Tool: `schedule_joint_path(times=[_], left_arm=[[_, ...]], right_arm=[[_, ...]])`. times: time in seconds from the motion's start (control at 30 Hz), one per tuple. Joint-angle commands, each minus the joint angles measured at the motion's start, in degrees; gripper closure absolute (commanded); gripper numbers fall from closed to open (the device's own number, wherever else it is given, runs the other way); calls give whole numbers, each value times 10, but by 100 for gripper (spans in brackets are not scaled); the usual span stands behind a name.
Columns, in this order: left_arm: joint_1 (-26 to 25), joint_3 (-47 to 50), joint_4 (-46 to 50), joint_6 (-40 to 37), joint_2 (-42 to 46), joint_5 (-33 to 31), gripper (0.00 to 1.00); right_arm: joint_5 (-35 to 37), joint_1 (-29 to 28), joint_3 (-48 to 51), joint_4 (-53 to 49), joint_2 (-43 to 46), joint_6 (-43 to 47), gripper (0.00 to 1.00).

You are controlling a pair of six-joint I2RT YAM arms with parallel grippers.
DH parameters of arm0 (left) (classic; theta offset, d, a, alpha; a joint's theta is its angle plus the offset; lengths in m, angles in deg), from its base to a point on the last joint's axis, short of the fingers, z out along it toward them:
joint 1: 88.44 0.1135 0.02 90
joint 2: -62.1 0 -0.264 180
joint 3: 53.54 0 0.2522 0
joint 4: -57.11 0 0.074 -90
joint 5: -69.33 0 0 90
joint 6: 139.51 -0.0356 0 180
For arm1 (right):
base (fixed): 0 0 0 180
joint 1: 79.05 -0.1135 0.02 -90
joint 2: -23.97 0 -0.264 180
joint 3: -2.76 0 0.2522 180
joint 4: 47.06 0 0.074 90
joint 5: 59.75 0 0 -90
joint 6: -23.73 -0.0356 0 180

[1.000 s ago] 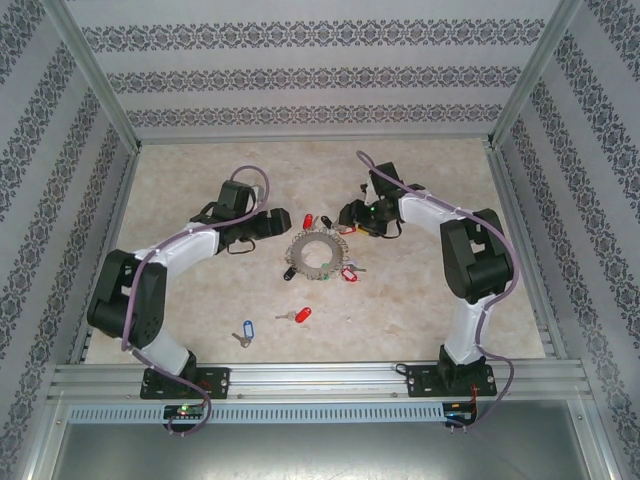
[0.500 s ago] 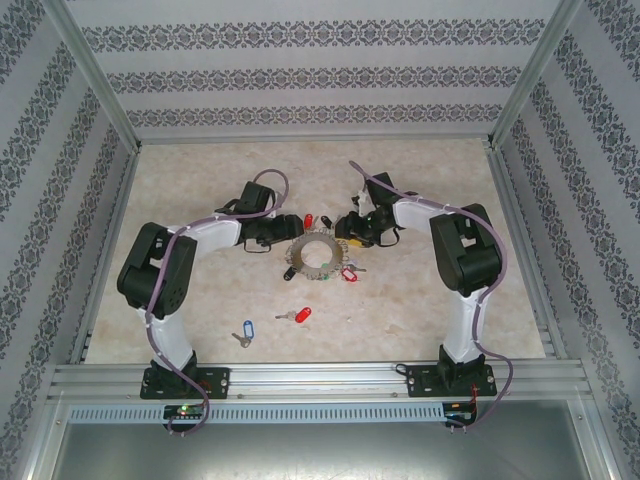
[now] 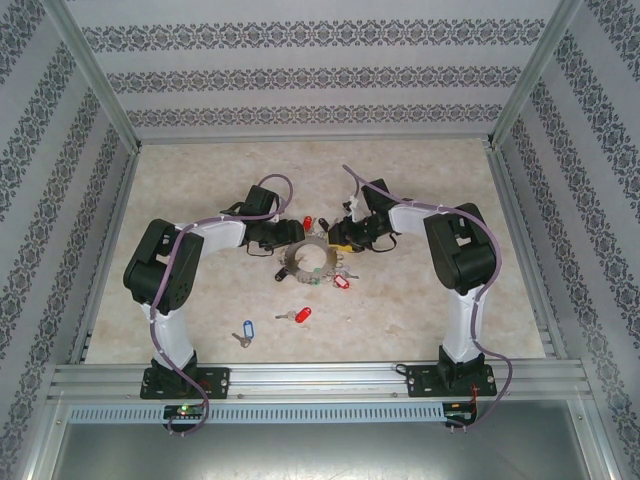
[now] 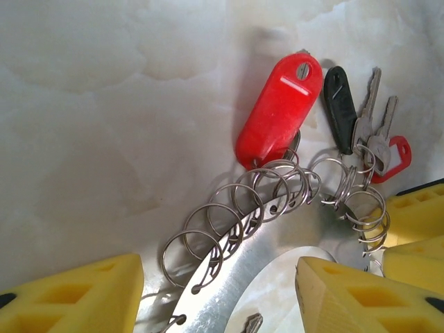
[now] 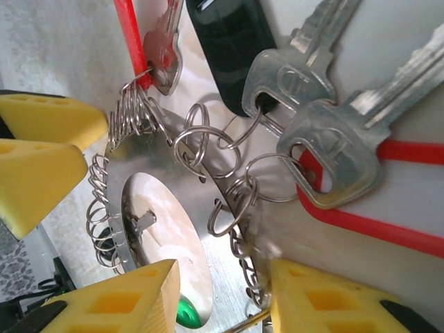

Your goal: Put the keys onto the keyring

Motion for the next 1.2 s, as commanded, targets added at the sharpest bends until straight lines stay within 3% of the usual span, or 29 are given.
schedule_joint_path(times=[0.0,0.4,0.53,0.67,0.8,0.87,1.0,1.17], left_arm=[[-8,1,-2,12,-24,10,41],[-8,10,-26,36,-23,-7,59],[-8,10,-23,35,-16,-19,62],[-7,10,-24,32,-6,-25,61],[-7,21,-11,30,30,-63,51],[-7,35,0,28,58,-95,37],[-3,66,17,21,114,-138,24],[9,89,26,12,130,-97,21]], right_arm=[[-30,-11,15,19,-19,15,62],[-95,-18,27,125,-22,-30,72],[-72,-13,34,131,-17,-41,91],[-62,-15,34,121,-12,-31,93],[-63,-13,46,131,4,-39,100],[-63,-11,55,142,18,-48,100],[-54,-9,72,155,48,-55,100],[-57,-10,91,188,82,-66,100]])
